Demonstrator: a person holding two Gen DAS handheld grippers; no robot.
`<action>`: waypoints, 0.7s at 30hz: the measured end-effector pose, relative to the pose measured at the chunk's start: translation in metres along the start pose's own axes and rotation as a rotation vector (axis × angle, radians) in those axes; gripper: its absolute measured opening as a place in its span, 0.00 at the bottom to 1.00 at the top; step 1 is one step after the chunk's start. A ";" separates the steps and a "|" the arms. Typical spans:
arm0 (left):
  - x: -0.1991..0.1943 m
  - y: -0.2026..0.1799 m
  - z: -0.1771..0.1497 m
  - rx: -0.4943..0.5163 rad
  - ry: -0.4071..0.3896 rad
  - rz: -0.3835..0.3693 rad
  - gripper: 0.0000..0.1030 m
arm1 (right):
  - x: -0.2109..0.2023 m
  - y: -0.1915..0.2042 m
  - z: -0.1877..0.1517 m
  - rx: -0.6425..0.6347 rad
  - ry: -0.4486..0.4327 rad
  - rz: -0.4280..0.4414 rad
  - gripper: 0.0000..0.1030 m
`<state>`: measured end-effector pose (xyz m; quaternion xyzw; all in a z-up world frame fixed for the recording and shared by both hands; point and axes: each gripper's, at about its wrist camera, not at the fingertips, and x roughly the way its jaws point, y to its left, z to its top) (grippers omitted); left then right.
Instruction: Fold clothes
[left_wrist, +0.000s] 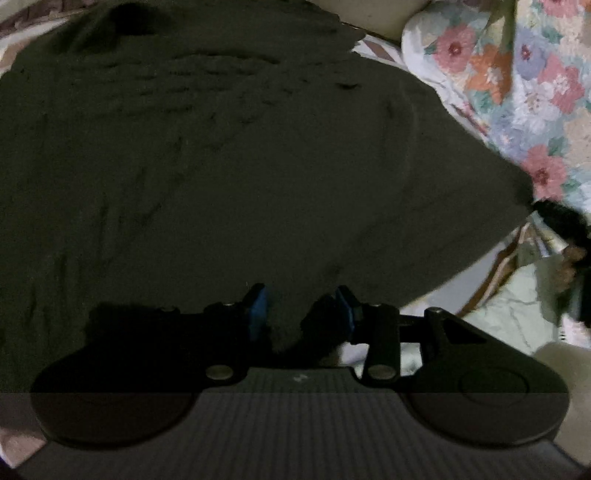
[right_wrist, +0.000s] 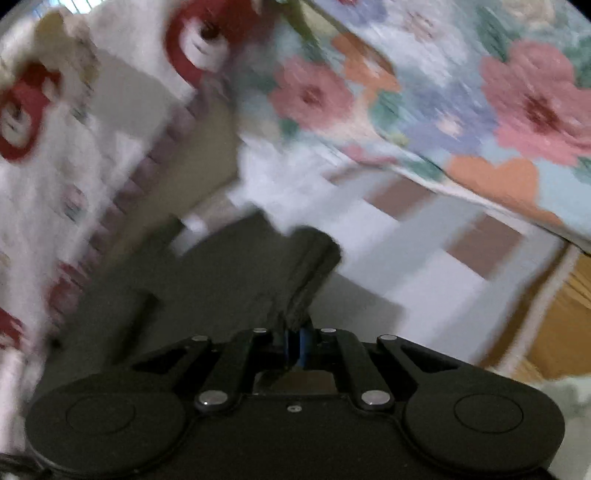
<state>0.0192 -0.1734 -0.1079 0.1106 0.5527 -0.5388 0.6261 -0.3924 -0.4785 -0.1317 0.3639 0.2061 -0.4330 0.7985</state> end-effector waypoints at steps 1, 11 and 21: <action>0.000 0.004 -0.001 -0.025 -0.003 -0.010 0.39 | 0.001 0.003 0.002 -0.023 0.003 -0.023 0.05; -0.014 0.025 0.017 -0.161 -0.037 -0.067 0.40 | 0.010 0.032 0.017 -0.250 0.034 -0.258 0.33; -0.091 0.095 0.103 -0.181 -0.403 0.200 0.54 | 0.051 0.099 0.071 -0.359 0.014 -0.144 0.53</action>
